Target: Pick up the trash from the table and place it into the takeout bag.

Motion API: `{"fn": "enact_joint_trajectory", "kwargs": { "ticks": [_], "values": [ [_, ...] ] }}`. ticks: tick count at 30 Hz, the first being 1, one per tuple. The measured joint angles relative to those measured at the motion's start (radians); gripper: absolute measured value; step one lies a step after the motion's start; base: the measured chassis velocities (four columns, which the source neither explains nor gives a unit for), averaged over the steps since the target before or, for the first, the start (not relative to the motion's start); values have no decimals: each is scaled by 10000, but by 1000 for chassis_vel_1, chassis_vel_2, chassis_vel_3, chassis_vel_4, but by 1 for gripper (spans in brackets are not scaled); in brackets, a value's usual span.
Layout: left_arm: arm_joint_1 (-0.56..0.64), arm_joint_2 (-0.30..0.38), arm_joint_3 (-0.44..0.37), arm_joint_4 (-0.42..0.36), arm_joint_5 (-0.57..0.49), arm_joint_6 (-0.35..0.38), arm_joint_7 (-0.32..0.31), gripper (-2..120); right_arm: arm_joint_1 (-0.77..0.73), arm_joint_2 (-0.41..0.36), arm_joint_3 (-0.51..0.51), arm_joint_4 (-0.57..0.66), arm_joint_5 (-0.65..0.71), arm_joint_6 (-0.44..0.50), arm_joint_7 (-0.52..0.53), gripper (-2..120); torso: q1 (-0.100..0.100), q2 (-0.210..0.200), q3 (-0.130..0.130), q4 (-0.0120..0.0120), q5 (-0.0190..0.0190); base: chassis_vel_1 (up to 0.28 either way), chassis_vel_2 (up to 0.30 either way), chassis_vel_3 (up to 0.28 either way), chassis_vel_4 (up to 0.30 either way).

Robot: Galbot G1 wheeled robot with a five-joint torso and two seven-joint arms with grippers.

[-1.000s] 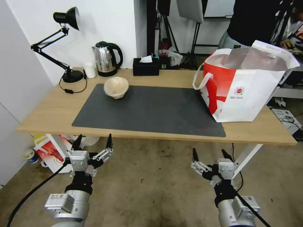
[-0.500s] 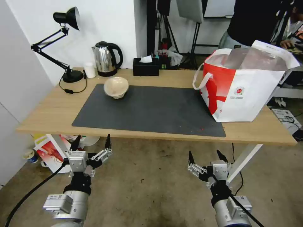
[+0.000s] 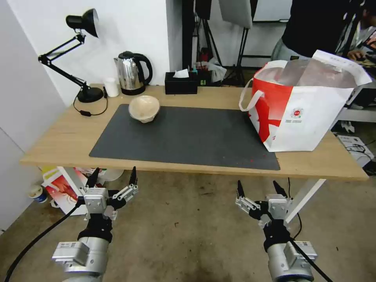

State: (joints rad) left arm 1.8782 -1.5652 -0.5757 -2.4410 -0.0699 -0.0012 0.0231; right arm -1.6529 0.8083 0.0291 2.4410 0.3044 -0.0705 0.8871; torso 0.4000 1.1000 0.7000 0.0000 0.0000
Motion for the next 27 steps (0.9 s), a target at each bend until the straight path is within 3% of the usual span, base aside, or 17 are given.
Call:
{"fn": "enact_joint_trajectory", "kwargs": {
  "ticks": [27],
  "values": [
    [-36, 25, -24, -1, -14, 6, -5, 100, 114, 29, 220, -140, -162, -294, 359, 100, 0, 1, 0, 1, 0, 0, 0, 0, 0]
  ]
}}
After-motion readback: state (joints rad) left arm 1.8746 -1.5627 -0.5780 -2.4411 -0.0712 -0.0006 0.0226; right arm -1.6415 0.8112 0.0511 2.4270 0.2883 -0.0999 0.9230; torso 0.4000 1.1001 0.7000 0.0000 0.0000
